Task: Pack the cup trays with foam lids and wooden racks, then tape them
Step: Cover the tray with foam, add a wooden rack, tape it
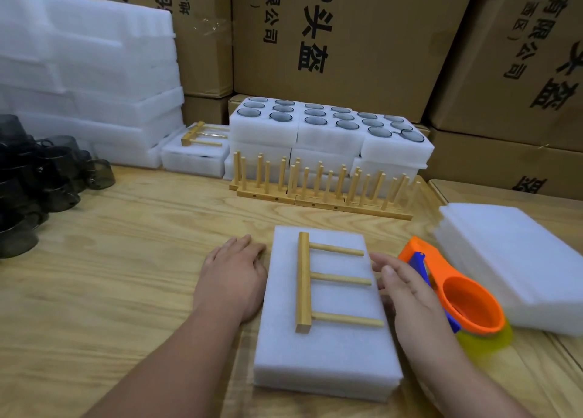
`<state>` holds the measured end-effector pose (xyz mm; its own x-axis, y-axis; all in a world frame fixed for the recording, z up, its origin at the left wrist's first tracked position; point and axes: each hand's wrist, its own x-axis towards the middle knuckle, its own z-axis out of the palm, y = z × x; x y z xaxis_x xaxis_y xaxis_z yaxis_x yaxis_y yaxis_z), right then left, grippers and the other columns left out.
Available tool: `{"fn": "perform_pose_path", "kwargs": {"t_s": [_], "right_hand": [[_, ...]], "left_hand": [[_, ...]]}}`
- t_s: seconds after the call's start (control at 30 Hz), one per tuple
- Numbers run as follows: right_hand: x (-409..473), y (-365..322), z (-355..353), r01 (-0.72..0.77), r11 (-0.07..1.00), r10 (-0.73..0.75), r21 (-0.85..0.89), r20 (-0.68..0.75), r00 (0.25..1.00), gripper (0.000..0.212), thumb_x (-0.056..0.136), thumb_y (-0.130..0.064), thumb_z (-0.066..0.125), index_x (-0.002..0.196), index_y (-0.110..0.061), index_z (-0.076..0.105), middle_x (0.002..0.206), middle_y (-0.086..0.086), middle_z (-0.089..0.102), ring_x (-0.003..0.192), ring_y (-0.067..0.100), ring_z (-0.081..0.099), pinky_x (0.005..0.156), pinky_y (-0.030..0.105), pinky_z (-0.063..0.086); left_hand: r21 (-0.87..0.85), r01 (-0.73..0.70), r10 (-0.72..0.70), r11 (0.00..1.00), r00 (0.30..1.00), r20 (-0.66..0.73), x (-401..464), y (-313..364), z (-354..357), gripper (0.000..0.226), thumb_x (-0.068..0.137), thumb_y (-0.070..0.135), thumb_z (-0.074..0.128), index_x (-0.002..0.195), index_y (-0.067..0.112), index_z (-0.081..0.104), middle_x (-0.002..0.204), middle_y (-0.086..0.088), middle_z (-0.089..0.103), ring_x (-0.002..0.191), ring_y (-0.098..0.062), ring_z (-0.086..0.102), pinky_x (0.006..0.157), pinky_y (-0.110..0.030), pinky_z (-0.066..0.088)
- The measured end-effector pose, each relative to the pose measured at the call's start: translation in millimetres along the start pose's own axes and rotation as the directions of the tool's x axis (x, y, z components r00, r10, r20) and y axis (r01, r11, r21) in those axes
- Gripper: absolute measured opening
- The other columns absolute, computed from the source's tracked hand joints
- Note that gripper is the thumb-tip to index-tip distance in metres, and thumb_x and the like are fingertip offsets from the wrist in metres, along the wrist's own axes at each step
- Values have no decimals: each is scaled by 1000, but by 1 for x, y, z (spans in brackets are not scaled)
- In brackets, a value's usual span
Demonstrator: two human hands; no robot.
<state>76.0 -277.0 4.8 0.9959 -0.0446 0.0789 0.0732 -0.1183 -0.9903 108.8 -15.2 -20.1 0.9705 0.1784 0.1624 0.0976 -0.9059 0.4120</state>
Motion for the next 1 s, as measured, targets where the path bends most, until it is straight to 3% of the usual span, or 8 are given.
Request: {"fn": "perform_pose_path", "kwargs": {"t_s": [0.17,0.3,0.4,0.53,0.6,0.73,0.87,1.0], "right_hand": [[-7,13,7,-1,998,6,58,-81,997,29,99,-41,46,113,-37,71,108,0,77,99,22,73,82,44,55],[-8,11,8,0,999,4,39,-93,996,33,108,-22,44,108,-38,73,103,-2,78,93,16,74,73,34,55],[-10,7,9,21,1000,-20,7,-98,995,37,105,-16,50,102,-43,74,106,-15,76,97,3,71,72,20,55],[-16,4,9,14,1000,-13,11,-99,995,41,106,-11,48,102,-40,76,107,-9,78,104,12,71,88,39,55],[-20,-3,7,54,998,-55,-17,-87,995,41,104,-9,50,100,-41,77,102,-11,78,100,8,72,82,28,57],[-19,-32,-15,210,955,-254,-211,-210,944,23,97,-15,63,88,-31,77,79,-18,75,72,-6,66,63,4,44],[-7,-57,-42,84,840,-266,-536,-272,925,9,91,-35,63,83,-34,68,84,-22,71,80,-3,63,63,23,44],[3,-61,-55,-147,467,1,-872,-166,986,30,90,-58,60,99,-30,50,87,-11,58,83,17,56,66,33,41]], "left_hand": [[-2,-1,1,1000,1000,-1,0,-1,-1,47,105,32,30,148,38,48,164,11,32,154,-11,20,124,-36,12],[7,-45,45,999,999,23,-1,-1,-2,45,108,34,28,148,36,48,165,8,33,154,-13,20,125,-36,13],[-190,-20,17,982,1000,-17,-6,-7,-3,40,107,31,36,139,30,60,153,5,51,146,-15,37,120,-37,26],[-782,109,-270,613,960,-78,-24,-5,-11,27,104,17,48,102,26,74,103,9,77,105,-11,68,95,-31,48],[-888,76,-288,454,955,-66,-39,1,-12,25,103,18,50,96,21,74,94,2,78,90,-16,71,89,-36,53],[-903,19,-148,429,988,-49,-56,9,-10,30,91,35,46,92,26,75,95,2,76,83,-19,68,78,-30,51],[-899,22,-108,438,994,-28,-56,13,-10,29,90,35,44,89,33,73,91,7,75,74,-8,65,68,-19,50],[-898,40,-107,438,994,-7,-56,9,-8,29,90,36,43,92,33,72,96,5,74,78,-14,65,76,-36,49]]}}
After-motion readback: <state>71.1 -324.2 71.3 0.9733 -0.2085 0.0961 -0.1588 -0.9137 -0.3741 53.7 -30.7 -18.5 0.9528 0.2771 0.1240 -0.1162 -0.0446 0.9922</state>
